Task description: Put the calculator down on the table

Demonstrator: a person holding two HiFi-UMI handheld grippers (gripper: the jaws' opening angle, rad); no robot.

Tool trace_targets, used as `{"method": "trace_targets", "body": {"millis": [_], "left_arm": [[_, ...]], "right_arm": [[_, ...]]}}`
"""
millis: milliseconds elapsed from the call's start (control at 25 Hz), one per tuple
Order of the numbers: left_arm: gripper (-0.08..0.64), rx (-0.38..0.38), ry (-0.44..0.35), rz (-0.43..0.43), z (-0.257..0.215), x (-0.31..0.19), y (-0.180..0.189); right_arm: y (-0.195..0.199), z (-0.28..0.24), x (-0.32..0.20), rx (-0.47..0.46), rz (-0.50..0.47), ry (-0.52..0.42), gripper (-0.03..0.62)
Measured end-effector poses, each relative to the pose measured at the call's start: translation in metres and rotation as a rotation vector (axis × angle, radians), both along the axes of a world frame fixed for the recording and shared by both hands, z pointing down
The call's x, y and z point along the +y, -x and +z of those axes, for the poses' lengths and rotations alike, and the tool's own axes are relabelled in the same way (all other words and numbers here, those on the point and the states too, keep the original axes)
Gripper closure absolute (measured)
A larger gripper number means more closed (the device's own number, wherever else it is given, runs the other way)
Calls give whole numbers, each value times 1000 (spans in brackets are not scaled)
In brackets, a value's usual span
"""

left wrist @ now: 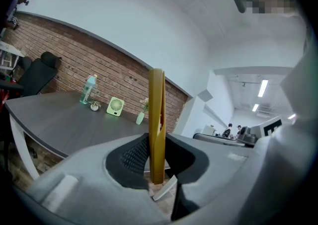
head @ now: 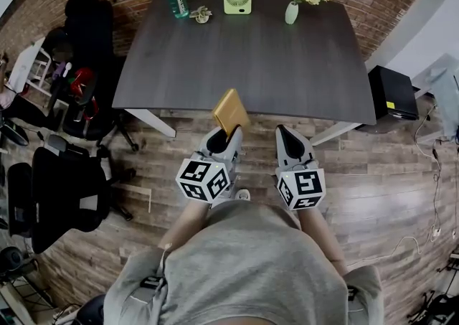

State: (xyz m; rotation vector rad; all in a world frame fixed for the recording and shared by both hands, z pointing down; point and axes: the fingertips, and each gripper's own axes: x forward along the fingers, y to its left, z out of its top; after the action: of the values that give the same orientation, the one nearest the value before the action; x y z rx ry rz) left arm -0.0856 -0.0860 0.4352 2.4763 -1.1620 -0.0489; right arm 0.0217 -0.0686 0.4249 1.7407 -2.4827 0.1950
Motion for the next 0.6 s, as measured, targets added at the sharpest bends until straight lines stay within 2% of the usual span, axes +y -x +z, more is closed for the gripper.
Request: {"method": "trace_targets", "body": {"millis": [320, 600], "left_arm": [[472, 13, 8, -8, 1, -27, 6], [472, 9, 13, -11, 4, -41, 10]], "right_arm": [[4, -2, -31, 15, -6, -8, 591], [1, -1, -35, 15, 20, -9, 591]]}}
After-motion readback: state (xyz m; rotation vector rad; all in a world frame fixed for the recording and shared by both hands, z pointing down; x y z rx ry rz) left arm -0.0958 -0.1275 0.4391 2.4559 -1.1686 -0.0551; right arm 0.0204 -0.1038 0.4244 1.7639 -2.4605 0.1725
